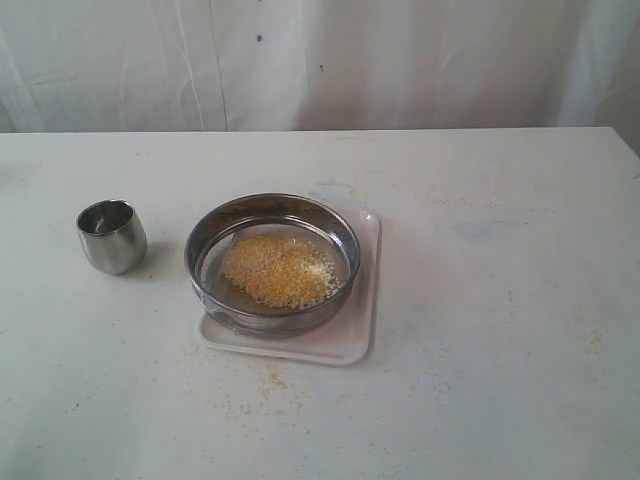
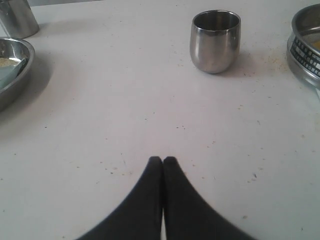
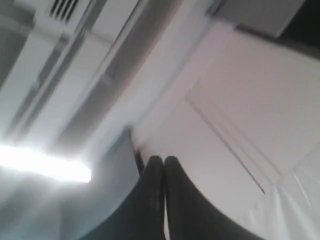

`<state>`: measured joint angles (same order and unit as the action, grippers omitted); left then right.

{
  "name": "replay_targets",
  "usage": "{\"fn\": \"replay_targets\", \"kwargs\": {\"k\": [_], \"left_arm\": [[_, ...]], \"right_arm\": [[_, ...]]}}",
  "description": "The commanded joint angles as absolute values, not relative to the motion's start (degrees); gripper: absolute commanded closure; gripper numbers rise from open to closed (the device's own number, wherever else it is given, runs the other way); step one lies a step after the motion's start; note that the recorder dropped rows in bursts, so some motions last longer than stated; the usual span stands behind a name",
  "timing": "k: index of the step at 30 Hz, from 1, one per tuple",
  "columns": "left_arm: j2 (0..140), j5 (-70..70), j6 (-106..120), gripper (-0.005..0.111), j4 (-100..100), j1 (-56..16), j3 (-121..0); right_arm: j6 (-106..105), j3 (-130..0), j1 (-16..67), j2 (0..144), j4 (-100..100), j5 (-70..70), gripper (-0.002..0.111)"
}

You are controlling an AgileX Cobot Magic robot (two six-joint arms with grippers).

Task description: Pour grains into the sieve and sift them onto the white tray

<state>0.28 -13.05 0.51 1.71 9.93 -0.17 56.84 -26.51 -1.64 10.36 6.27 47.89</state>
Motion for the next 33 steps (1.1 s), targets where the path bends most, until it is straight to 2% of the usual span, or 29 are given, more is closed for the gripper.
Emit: {"fn": "replay_targets", "kwargs": {"k": [1,5,9,11,16,22,27,33], "left_arm": [[0.00,-13.08,0.00,0.107,1.64,9.57,0.00],[0.00,-13.08,0.00,0.107,1.64,9.57,0.00],[0.00,-13.08,0.00,0.107,1.64,9.57,0.00],[0.00,-13.08,0.00,0.107,1.64,9.57,0.00],[0.00,-13.08,0.00,0.107,1.64,9.57,0.00],[0.00,-13.08,0.00,0.107,1.64,9.57,0.00],[0.00,-13.08,0.00,0.107,1.64,9.57,0.00],[0.00,-13.08,0.00,0.107,1.64,9.57,0.00]], "right_arm": [[63.97,-40.08,-1.72,26.15,58.50,27.65,0.108],[80.45,-41.08,-1.72,42.32,79.60,8.63,0.108],[87.70,-38.81,-1.72,59.06,76.89,-10.39,0.108],[85.72,-37.54,-1.72,66.41,67.22,-15.86,0.108],[42.70,-37.86,-1.72,79.17,34.59,-16.95,0.108],[4.26,-46.91,-1.72,87.78,-2.88,-30.30,0.108],[-1.60,-49.41,-1.72,88.09,-13.77,-30.53,0.108],[-9.42,-47.82,0.51,88.48,-15.62,-30.90,0.108]]}}
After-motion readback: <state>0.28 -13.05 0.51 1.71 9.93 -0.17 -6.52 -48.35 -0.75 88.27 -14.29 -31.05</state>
